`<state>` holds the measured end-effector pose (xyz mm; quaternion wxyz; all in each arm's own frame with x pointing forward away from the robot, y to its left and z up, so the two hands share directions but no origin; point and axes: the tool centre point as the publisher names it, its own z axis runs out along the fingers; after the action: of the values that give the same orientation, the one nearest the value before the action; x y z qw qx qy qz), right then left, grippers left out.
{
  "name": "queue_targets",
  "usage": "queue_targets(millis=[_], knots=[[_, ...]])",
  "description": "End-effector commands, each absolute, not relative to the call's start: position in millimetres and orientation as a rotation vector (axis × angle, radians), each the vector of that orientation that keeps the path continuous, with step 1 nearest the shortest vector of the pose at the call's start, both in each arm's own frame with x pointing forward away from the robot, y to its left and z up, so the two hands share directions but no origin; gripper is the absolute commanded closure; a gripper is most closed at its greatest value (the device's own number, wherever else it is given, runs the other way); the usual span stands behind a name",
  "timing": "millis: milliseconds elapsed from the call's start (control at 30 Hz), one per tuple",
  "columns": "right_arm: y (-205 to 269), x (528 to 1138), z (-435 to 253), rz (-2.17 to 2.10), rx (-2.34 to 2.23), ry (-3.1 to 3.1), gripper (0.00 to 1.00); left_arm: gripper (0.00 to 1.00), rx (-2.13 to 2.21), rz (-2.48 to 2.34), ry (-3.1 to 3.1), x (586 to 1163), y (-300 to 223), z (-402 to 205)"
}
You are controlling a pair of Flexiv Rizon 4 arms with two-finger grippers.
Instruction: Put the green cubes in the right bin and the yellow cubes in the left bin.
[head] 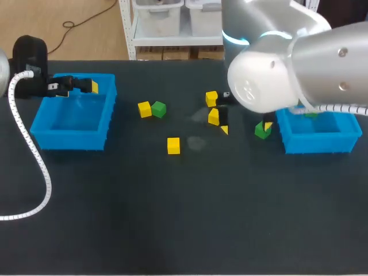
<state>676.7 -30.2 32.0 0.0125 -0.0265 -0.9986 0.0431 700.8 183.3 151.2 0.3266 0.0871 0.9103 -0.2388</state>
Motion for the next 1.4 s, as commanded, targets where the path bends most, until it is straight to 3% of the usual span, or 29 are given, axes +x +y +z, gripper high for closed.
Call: queue_targets(millis=[33, 533, 900, 1400], knots=[[-38.0, 657.4, 29.1, 0.136, -0.244, -3.181, 0.0, 0.0, 0.231, -0.634, 2.376, 700.2, 184.6, 149.9], [-51.6, 651.0, 21.9, 0.154, -0.708, -3.219, 0.0, 0.0, 0.231, -0.634, 2.376, 700.2, 184.6, 149.9], [-73.2, 670.9, 22.5, 0.132, -0.77, -3.22, 0.0, 0.0, 0.231, -0.634, 2.376, 700.2, 184.6, 149.9], [-59.7, 699.0, 18.9, 0.117, -0.687, -3.243, 0.0, 0.0, 0.231, -0.634, 2.376, 700.2, 184.6, 149.9]])
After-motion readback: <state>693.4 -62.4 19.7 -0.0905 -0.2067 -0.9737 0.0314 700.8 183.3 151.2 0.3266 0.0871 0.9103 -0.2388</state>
